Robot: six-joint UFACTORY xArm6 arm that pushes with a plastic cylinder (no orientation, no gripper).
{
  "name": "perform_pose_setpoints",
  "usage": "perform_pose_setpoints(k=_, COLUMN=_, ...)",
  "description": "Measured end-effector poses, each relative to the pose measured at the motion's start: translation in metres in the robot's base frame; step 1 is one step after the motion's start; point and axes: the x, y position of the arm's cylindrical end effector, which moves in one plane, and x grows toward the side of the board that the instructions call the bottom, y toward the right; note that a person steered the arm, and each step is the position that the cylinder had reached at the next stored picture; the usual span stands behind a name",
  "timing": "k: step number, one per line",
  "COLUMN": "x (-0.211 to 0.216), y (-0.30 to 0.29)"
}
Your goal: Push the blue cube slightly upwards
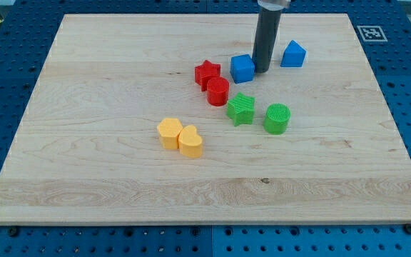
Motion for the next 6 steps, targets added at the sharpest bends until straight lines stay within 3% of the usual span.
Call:
perform_pose_setpoints(k=1, x=0.000, y=0.000)
perform_pose_setpoints(k=3, x=0.051, y=0.005)
perform_pose_setpoints(k=4, x=0.034, y=-0.024)
perform_pose_setpoints(k=6, x=0.020, y=-0.020)
